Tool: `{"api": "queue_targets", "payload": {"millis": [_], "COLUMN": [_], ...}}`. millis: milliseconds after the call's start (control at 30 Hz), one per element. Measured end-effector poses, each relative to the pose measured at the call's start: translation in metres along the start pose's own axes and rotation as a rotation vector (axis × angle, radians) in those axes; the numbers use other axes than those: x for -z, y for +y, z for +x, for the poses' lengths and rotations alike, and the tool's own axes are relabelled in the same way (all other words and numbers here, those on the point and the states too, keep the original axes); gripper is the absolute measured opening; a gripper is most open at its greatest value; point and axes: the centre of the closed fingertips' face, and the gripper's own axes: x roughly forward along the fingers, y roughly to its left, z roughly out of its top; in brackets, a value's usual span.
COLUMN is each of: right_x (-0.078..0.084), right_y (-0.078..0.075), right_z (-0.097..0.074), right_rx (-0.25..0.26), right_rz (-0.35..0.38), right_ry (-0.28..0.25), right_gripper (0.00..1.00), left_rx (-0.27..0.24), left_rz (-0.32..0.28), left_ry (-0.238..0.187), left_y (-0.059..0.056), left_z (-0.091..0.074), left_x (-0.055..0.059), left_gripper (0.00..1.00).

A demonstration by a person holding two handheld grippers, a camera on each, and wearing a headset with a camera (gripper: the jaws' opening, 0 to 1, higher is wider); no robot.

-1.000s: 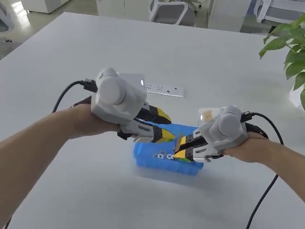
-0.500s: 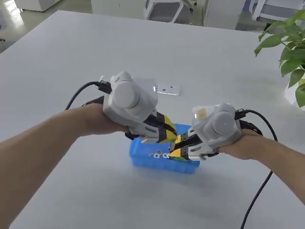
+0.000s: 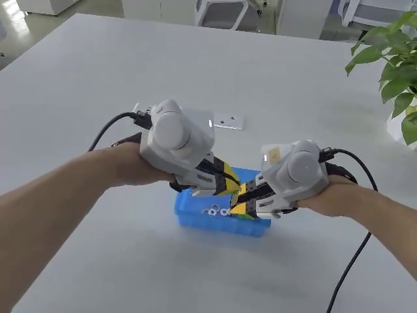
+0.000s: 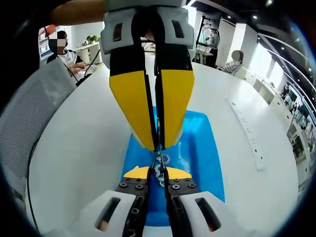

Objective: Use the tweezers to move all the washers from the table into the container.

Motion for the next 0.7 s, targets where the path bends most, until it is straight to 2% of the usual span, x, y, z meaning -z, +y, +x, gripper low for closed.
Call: {"api": "queue_targets", "payload": {"millis": [333, 433, 700], "right_x": [-0.001, -0.003, -0.009], "right_y": [0.002, 0.002, 0.004], "right_z": [-0.006, -0.010, -0.023], "right_rx": [0.010, 0.017, 0.044], "right_rz": [0.004, 0.007, 0.028], "right_ry": [-0.005, -0.012, -0.024], "right_gripper": [0.14, 0.15, 0.19], "left_rx": [0.001, 0.006, -0.001], "left_rz": [-0.002, -0.009, 0.002], "left_ry": [-0.012, -0.027, -0.034], "left_y": [-0.001, -0.002, -0.007], "left_z": [-0.005, -0.008, -0.015], "left_x": [-0.009, -0.016, -0.027], "left_gripper": [0.06, 0.06, 0.05]}}
